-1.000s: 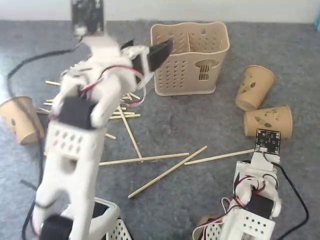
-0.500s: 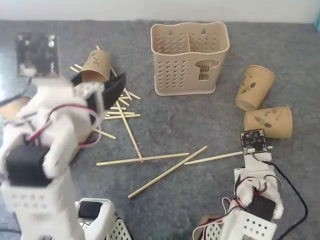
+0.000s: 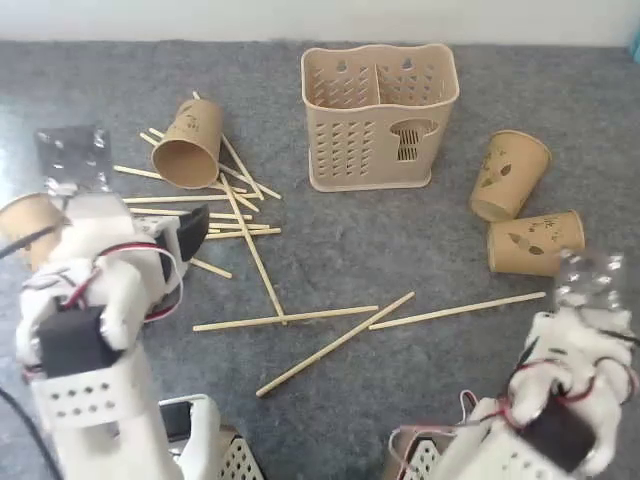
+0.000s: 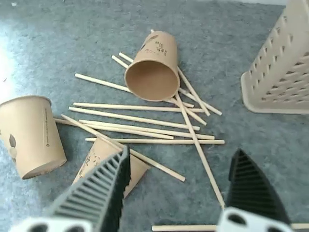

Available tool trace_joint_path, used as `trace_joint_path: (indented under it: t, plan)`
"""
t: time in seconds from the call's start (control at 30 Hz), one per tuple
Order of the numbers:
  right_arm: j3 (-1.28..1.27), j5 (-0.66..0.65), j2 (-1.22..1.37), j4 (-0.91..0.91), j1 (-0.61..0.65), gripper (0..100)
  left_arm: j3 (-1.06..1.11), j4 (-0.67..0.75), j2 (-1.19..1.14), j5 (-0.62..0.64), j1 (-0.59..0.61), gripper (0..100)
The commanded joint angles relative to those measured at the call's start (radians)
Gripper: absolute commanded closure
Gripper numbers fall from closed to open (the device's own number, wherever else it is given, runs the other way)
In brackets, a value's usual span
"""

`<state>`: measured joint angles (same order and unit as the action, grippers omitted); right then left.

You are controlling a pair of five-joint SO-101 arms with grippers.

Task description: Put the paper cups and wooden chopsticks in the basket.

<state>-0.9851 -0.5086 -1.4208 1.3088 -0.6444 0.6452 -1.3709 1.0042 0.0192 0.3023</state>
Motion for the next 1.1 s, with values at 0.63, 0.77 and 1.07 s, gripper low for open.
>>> trace_joint_path:
  t: [0.63,0.77,1.07]
  plan:
    - [0.563,0.034,1.069,-0.196,0.045,86.0,0.519,0.374,0.203,0.057,0.009,69]
    - [0.563,0.002,1.090,-0.206,0.116,85.9,0.549,0.416,0.203,0.057,0.009,69]
    - [0.586,0.094,1.087,-0.403,0.018,98.0,0.585,0.463,0.203,0.077,0.005,69]
